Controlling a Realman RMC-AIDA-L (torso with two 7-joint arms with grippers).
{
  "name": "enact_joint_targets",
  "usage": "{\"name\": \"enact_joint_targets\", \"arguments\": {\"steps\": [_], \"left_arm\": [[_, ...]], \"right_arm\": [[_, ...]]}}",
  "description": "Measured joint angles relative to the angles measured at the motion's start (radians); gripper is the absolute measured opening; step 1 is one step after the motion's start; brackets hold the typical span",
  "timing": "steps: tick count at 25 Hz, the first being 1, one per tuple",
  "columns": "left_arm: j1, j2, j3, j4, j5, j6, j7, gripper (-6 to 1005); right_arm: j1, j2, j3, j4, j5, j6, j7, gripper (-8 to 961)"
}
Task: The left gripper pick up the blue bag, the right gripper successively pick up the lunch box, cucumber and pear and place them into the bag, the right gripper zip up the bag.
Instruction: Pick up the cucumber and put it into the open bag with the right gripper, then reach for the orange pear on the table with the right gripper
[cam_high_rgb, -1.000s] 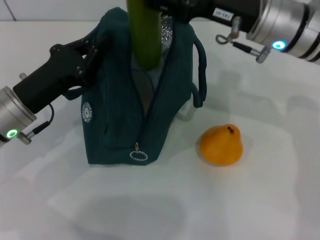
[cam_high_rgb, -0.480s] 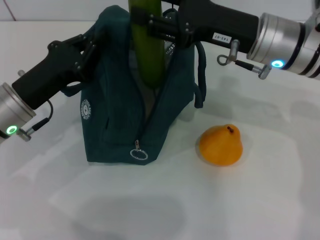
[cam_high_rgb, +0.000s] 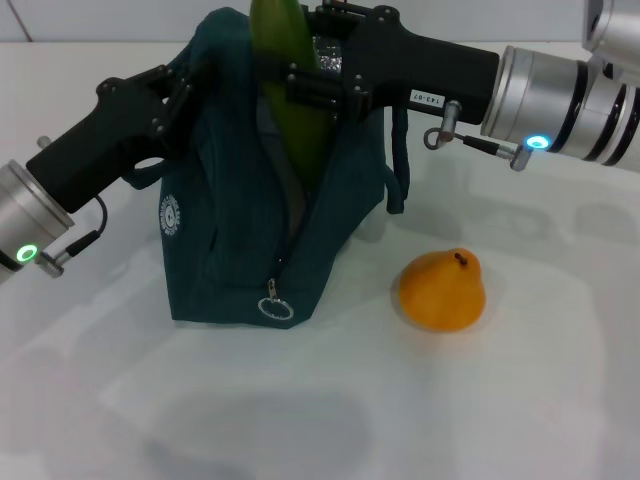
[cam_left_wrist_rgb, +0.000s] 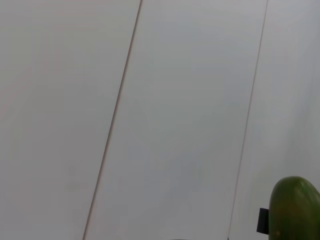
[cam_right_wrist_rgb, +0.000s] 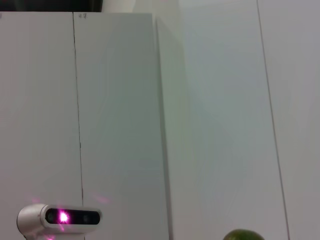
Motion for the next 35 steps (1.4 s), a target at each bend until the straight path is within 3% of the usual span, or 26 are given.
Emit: {"name": "enact_joint_targets", "arguments": {"steps": [14,21,26,35], "left_arm": [[-0.005,0.0,0.0,-0.012,-0.01,0.0,0.0,45],[0.005,0.002,-0.007,-0.013,-0.027,-0.001,0.0,45],[0.004,0.001,-0.012,-0.013,-0.036,-0.015,0.006,45],[-0.01,0.005,-0.013,-0.005,-0.056,-0.131,0.0,45]], "right_arm": [[-0.041,0.0,-0.06,-0.076,0.004,0.05,-0.021,712],[-0.163,0.0,-0.047,-0.219,0.007,0.041,-0.155,729],[-0.318,-0.001,-0.019,-0.3,0.017,0.017,-0.314,728],[-0.373,-0.03,0.01,-0.108,0.032,-0.052,-0.285,715]]}}
